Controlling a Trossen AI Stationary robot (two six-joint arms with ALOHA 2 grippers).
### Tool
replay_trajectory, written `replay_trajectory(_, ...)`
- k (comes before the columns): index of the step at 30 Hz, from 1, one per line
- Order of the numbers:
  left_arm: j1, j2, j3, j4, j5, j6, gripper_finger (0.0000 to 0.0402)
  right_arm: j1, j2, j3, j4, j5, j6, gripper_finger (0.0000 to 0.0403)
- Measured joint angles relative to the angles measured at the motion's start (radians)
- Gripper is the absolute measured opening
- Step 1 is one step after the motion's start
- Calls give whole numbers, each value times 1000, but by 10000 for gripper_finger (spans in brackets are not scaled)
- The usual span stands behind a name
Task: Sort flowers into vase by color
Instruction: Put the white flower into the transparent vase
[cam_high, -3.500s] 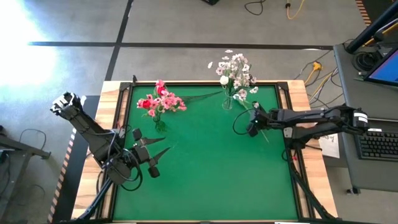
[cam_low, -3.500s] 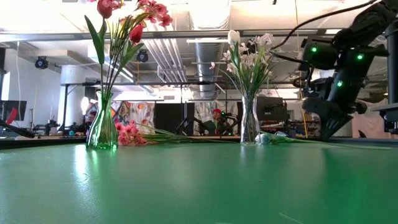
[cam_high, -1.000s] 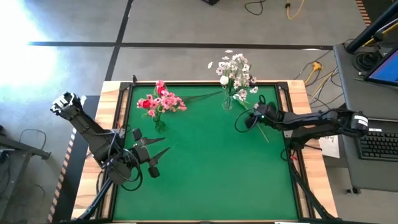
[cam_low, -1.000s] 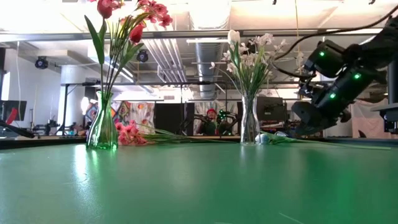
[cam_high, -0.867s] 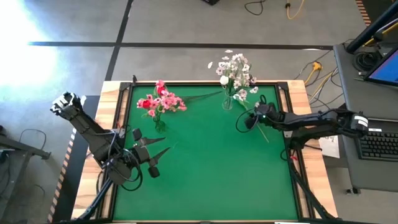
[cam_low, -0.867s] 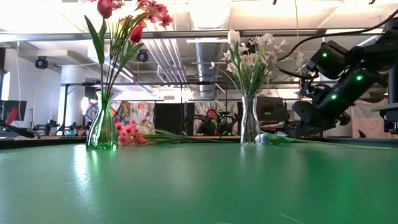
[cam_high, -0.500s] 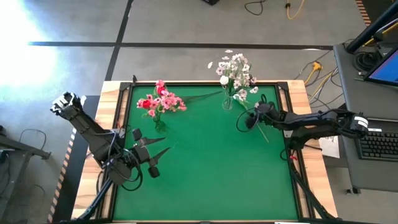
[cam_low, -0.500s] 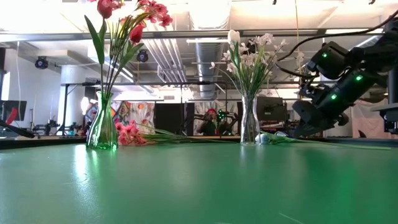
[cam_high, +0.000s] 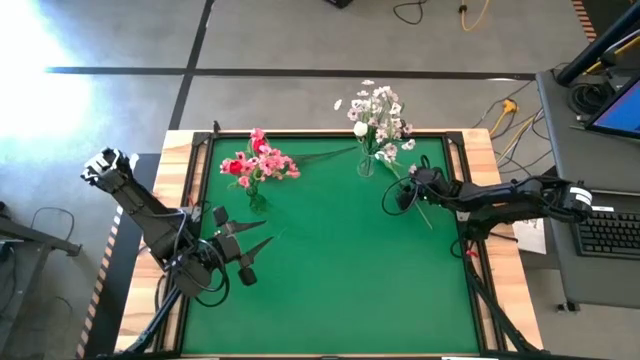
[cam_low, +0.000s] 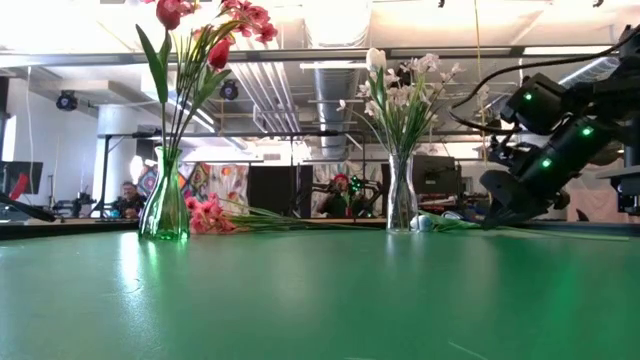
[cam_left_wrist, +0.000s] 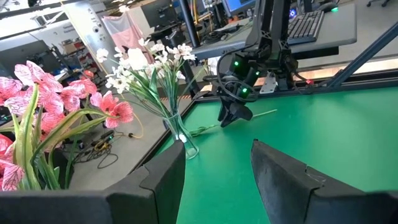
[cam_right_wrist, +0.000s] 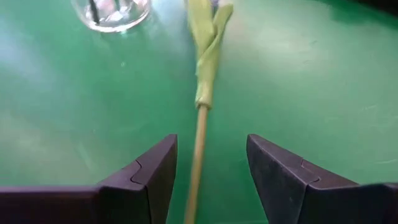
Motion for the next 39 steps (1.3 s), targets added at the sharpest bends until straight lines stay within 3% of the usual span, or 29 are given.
replay_trajectory(6,0,0,0,0,0,0,169,0,0,-6,-1,-38,19,158)
replay_trajectory(17,0,0,0,0,0,0,169,0,0,-6,-6,-44,58,17)
replay_trajectory(28,0,0,0,0,0,0,169,8,-2,53,-135,-152,237,13)
replay_trajectory(35,0,0,0,0,0,0,169,57,-1,205,-493,-178,326,13)
replay_trajectory(39,0,0,0,0,0,0,169,83,0,270,-600,-147,357,12)
